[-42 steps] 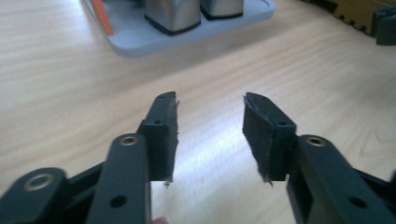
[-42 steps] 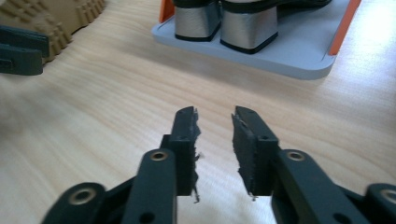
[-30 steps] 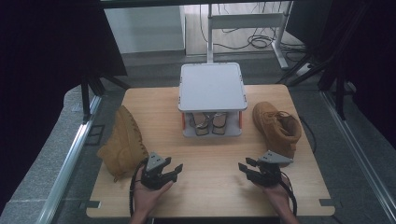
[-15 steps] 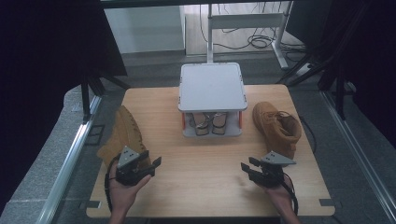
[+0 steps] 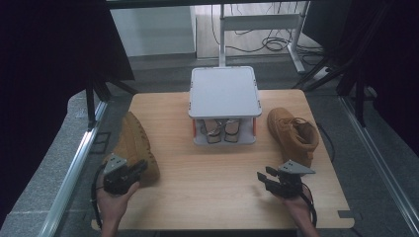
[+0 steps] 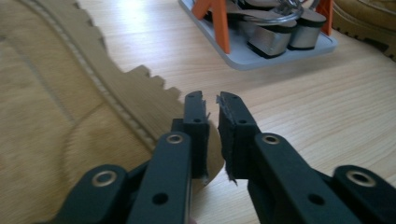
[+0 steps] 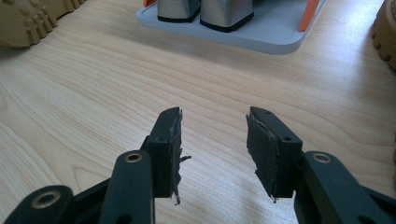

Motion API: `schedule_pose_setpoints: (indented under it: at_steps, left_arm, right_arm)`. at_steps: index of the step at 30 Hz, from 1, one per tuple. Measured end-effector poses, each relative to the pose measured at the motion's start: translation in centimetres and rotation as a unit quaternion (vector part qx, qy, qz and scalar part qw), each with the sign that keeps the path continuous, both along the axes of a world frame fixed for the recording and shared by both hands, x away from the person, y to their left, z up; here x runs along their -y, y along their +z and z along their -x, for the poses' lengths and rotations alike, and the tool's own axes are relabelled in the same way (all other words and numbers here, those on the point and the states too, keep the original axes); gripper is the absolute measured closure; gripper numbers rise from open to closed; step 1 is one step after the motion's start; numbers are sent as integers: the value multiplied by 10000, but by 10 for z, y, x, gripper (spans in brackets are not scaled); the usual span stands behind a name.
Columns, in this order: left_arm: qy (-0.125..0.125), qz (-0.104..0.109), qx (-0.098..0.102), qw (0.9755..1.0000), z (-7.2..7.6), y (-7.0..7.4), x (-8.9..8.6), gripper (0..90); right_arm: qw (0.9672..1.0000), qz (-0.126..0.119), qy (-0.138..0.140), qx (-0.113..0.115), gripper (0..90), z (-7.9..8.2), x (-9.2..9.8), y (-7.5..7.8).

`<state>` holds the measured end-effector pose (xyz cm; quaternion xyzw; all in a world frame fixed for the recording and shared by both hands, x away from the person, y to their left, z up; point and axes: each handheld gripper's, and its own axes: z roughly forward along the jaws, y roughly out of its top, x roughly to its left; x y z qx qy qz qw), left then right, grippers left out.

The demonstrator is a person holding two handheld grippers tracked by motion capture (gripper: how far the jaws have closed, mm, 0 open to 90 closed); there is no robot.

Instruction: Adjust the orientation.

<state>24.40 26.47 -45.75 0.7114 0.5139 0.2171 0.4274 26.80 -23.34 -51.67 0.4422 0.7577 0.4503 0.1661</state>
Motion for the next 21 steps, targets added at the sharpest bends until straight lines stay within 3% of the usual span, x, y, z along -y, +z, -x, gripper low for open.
schedule_pose_setpoints:
  at_steps: [4, 10, 21]
  left_arm:
    - [146, 106, 38, 9998, 3, 2, -12, 881]
    - [411, 94, 59, 9991, 6, 1, -32, 893]
    - [929, 257, -31, 9953, 12, -8, -67, 893]
  right_arm:
    - [10000, 48, 32, -10, 551, 0, -1, -1]
    - [10000, 70, 12, -28, 554, -1, -1, -2]
    - [9999, 115, 28, -54, 555, 0, -1, -3]
